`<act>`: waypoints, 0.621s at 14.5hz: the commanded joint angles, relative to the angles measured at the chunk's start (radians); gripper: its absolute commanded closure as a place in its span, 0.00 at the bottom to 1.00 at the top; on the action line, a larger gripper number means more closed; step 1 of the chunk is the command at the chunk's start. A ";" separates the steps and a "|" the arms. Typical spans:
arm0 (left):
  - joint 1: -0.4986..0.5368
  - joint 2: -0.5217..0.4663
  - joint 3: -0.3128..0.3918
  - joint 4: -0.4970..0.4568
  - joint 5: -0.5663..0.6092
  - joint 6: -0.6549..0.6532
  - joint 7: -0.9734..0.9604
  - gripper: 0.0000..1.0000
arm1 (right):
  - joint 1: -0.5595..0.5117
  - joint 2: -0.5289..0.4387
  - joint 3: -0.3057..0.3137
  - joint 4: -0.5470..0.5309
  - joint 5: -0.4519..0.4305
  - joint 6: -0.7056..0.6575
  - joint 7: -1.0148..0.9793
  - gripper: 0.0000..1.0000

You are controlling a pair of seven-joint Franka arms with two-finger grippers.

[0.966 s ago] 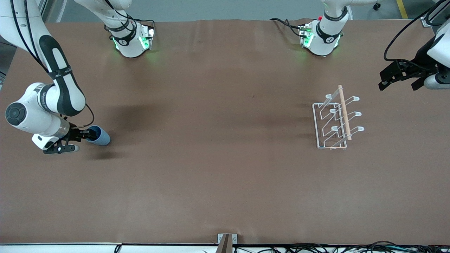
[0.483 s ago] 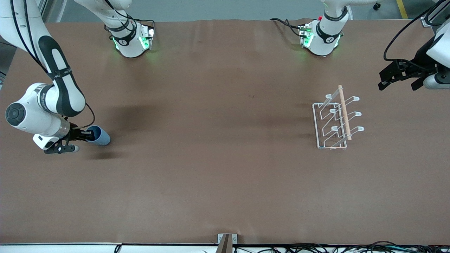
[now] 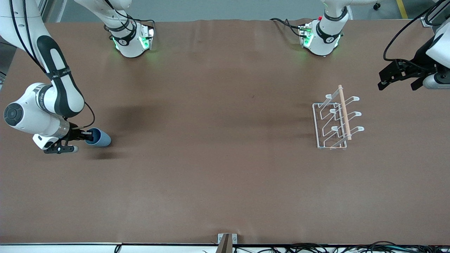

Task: Hang cup on cup holder
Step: 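Close the right gripper on the blue cup rim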

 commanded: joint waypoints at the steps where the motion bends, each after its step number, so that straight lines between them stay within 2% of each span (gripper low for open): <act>1: 0.002 -0.003 -0.005 0.003 0.003 0.003 0.008 0.00 | 0.000 -0.087 0.012 0.072 0.024 -0.159 0.028 1.00; 3: 0.004 0.000 -0.006 0.003 0.008 0.003 0.008 0.00 | 0.025 -0.105 0.017 0.166 0.035 -0.297 0.068 1.00; 4: 0.002 0.002 -0.006 0.003 0.009 0.003 0.008 0.00 | 0.025 -0.113 0.028 0.181 0.119 -0.322 0.079 1.00; 5: 0.001 0.002 -0.006 0.003 0.008 0.003 0.008 0.00 | 0.026 -0.136 0.037 0.183 0.259 -0.327 0.077 1.00; 6: -0.001 0.002 -0.008 0.003 0.008 0.003 0.005 0.00 | 0.044 -0.150 0.041 0.175 0.341 -0.345 0.083 1.00; 8: -0.006 0.000 -0.009 0.003 0.008 0.001 -0.006 0.00 | 0.086 -0.174 0.051 0.164 0.374 -0.388 0.128 1.00; 9: -0.004 0.002 -0.009 0.003 0.009 0.003 -0.006 0.00 | 0.084 -0.185 0.090 0.139 0.436 -0.414 0.125 1.00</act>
